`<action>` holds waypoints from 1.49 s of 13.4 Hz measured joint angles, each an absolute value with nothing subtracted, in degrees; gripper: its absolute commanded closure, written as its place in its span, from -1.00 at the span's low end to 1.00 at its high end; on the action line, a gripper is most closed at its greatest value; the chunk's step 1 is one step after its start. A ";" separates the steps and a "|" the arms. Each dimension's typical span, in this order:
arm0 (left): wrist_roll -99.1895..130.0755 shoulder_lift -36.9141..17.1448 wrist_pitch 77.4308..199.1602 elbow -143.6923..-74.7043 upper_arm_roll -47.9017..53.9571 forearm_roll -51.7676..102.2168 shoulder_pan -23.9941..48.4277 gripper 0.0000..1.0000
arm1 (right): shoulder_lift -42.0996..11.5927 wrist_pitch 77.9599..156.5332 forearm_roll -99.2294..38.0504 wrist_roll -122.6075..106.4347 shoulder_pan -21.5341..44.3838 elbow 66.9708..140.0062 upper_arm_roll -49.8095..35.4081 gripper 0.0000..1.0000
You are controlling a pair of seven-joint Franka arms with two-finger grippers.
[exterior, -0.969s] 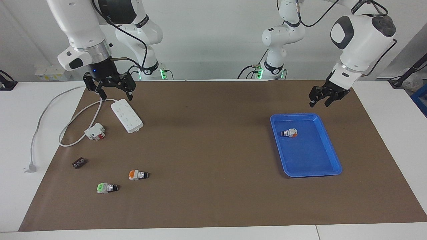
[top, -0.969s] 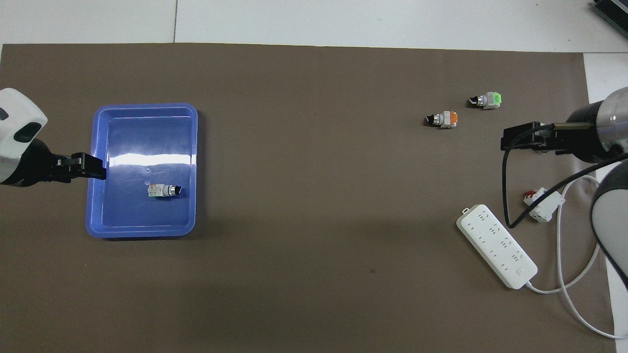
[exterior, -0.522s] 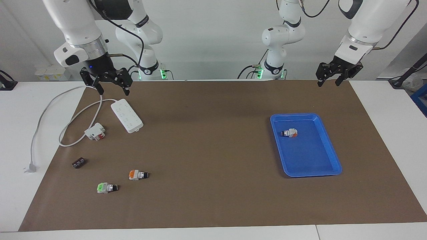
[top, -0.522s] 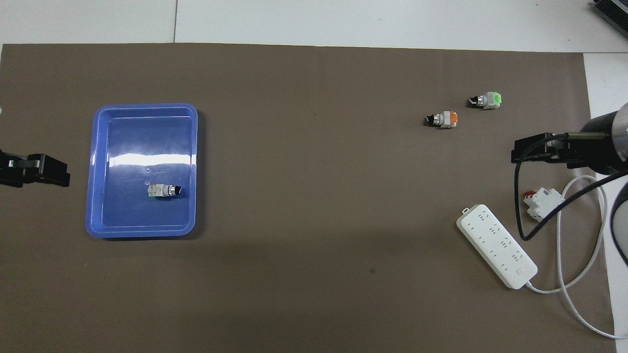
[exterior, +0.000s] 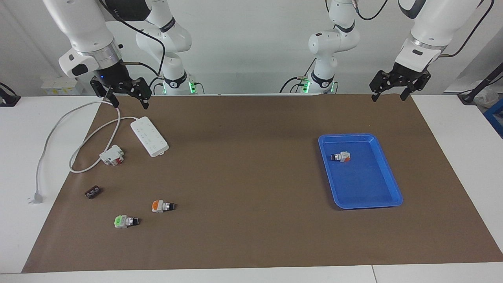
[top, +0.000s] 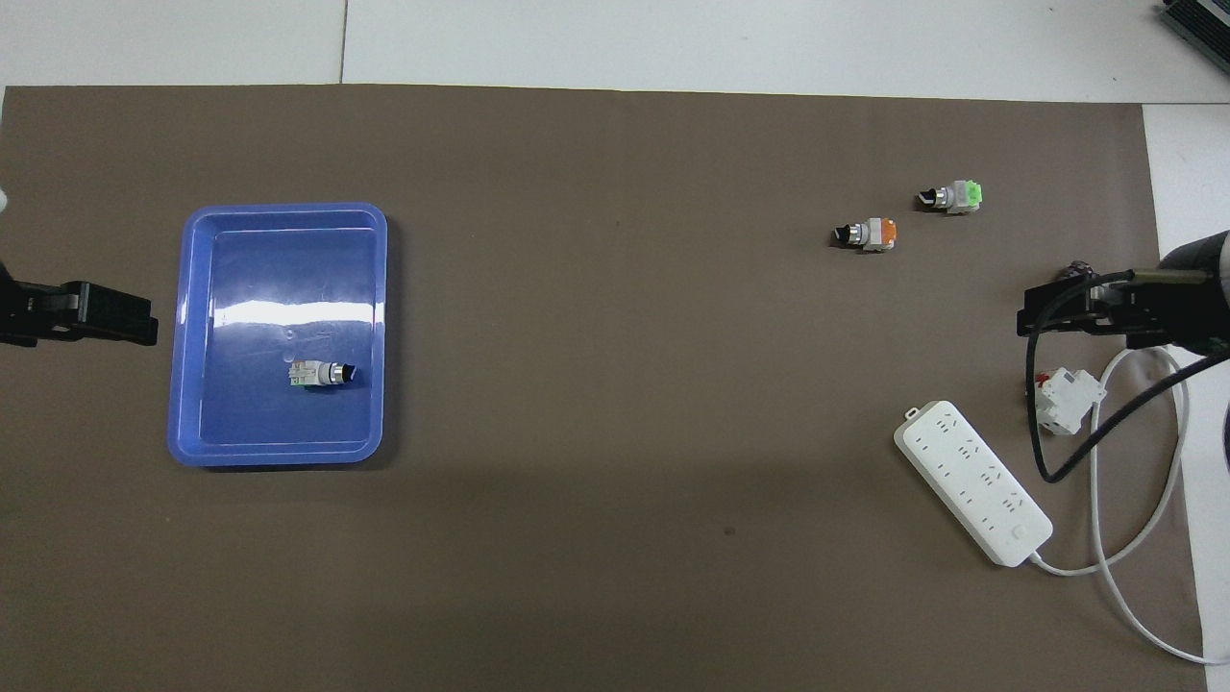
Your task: Turn and place switch with both arms
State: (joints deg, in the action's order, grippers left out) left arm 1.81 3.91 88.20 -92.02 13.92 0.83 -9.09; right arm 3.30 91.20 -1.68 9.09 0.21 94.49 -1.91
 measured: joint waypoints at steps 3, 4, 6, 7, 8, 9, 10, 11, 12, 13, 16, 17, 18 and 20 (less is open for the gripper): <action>2.99 3.90 88.26 -92.02 13.97 0.83 -7.81 -1.00 | 3.30 90.95 -0.93 9.13 2.00 94.50 -1.31 -1.00; 2.99 3.89 88.30 -92.02 13.79 0.83 -7.89 -1.00 | 3.30 90.96 -0.89 9.14 2.15 94.51 -1.22 -1.00; 2.99 3.87 88.38 -92.02 13.48 0.83 -7.99 -1.00 | 3.24 91.12 -0.88 9.14 2.15 94.57 -1.04 -1.00; 2.99 3.86 88.53 -92.02 13.36 0.83 -8.02 -1.00 | 3.21 91.14 -0.87 9.14 2.15 94.57 -0.99 -1.00; 2.99 3.85 88.79 -92.02 13.29 0.83 -8.04 -1.00 | 3.20 91.14 -0.87 9.14 2.15 94.58 -0.95 -1.00; 2.99 3.85 88.95 -92.02 13.29 0.83 -8.03 -1.00 | 3.18 91.14 -0.87 9.14 2.14 94.58 -0.93 -1.00; 2.99 3.84 89.03 -92.02 13.28 0.83 -8.02 -0.99 | 3.18 91.14 -0.87 9.14 2.14 94.59 -0.92 -1.00; 2.99 3.82 89.05 -92.02 13.20 0.83 -7.98 -0.99 | 3.18 91.14 -0.87 9.14 2.14 94.59 -0.92 -1.00; 2.99 3.78 89.05 -92.02 12.80 0.84 -7.90 -0.98 | 3.18 91.14 -0.87 9.14 2.14 94.59 -0.92 -1.00; 2.99 3.75 89.05 -92.02 11.67 0.83 -7.41 -0.96 | 3.17 91.14 -0.87 9.14 2.14 94.59 -0.92 -1.00; 2.92 3.64 89.05 -92.05 1.03 0.87 1.96 -0.90 | 3.14 91.34 -0.87 9.14 2.12 94.59 -0.88 -1.00; 2.93 3.64 89.05 -92.18 -1.04 0.87 4.10 -0.90 | 3.14 91.36 -0.87 9.14 2.12 94.59 -0.88 -1.00; 2.93 3.63 89.05 -92.44 -1.66 0.87 4.90 -0.90 | 3.14 91.36 -0.87 9.11 2.12 94.59 -0.88 -1.00; 2.93 3.66 89.23 -93.40 -1.79 0.87 5.04 -0.89 | 3.14 91.36 -0.87 9.00 2.12 94.59 -0.88 -1.00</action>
State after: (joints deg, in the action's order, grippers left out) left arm 2.93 3.66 89.23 -93.40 -1.79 0.87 5.04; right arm 3.14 91.36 -0.87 9.00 2.12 94.59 -0.88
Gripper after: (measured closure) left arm 0.048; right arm 0.000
